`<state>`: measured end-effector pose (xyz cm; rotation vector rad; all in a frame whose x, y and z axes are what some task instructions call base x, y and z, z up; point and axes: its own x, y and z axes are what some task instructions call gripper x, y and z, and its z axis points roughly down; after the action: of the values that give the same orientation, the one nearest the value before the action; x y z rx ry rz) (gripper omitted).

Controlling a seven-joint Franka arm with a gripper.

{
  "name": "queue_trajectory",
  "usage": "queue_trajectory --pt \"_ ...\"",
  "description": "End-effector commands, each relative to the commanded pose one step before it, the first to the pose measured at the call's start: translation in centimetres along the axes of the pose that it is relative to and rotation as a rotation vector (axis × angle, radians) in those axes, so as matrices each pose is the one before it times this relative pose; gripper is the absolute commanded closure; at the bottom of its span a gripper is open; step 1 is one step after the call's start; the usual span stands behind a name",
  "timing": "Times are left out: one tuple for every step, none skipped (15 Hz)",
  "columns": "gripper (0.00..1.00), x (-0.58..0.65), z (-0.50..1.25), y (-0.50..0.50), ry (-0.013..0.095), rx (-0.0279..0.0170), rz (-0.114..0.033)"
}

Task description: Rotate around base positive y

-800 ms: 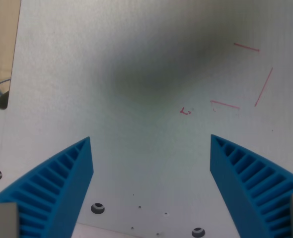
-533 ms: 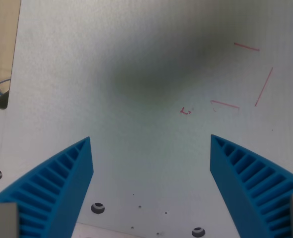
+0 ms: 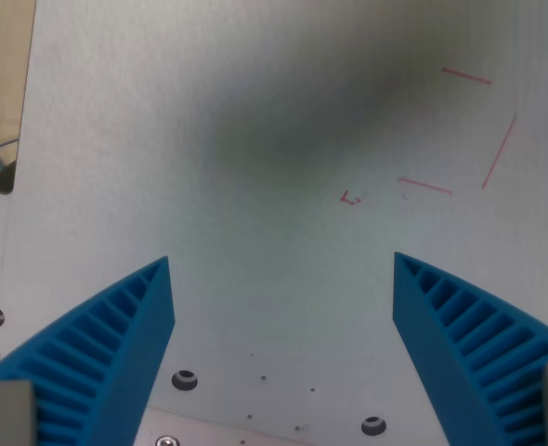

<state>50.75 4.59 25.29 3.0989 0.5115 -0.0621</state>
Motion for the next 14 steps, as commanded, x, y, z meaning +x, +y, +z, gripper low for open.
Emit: queue_trajectory --pt "0.00 0.431 -0.472 0.104 -0.1187 0.04268 -0.0011" --pt "0.00 0.000 0.000 0.000 -0.0110 0.00375 -0.0001" --pt "0.00 0.000 0.000 0.000 -0.0110 0.00375 -0.0001" --pt "0.00 0.000 0.000 0.000 -0.0110 0.00375 -0.0001" --pt "0.00 0.000 0.000 0.000 -0.0110 0.00375 -0.0001" --pt "0.00 0.000 0.000 0.000 -0.0110 0.00375 -0.0001" --pt "0.00 0.000 0.000 0.000 -0.0110 0.00375 -0.0001" --pt "0.00 0.000 0.000 0.000 -0.0110 0.00375 -0.0001" --pt "0.00 0.000 0.000 0.000 -0.0110 0.00374 -0.0001" --pt "0.00 0.000 0.000 0.000 -0.0110 0.00374 -0.0001" --pt "0.00 0.000 0.000 0.000 -0.0110 0.00374 -0.0001" --pt "0.00 0.000 0.000 0.000 -0.0110 0.00374 -0.0001" --pt "0.00 0.000 0.000 0.000 -0.0110 0.00374 -0.0001" --pt "0.00 0.000 0.000 0.000 -0.0110 0.00374 -0.0001"
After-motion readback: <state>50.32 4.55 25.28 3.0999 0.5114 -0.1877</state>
